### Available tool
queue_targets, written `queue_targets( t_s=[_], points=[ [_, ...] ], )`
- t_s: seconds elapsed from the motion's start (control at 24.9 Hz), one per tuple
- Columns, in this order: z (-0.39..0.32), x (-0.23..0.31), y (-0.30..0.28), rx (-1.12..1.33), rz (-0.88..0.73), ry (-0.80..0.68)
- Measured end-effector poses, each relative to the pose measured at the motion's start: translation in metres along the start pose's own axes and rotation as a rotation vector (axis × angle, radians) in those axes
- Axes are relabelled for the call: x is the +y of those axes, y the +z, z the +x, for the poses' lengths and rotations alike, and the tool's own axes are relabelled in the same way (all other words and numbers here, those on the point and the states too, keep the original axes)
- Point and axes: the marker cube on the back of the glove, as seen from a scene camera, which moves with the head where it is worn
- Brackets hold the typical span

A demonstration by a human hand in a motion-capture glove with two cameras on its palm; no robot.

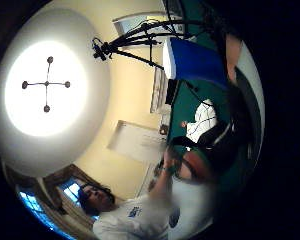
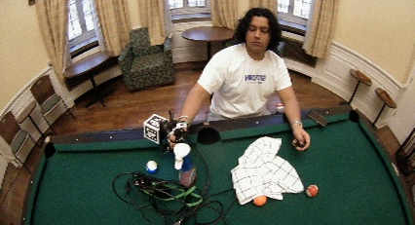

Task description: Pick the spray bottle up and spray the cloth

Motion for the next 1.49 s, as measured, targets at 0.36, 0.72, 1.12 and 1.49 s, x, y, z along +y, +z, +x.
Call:
queue_targets(
  t_s=[0.36, 0.72, 1.12, 1.49],
  points=[
    [-0.003, 0.001, 0.006, -0.025, -0.040, 0.000],
    [0.000, 0.008, 0.009, -0.004, -0.091, 0.038],
    [0.008, 0.006, 0.008, 0.061, -0.048, 0.055],
    [0.011, -0.023, 0.032, 0.001, -0.021, 0.099]
  ],
)
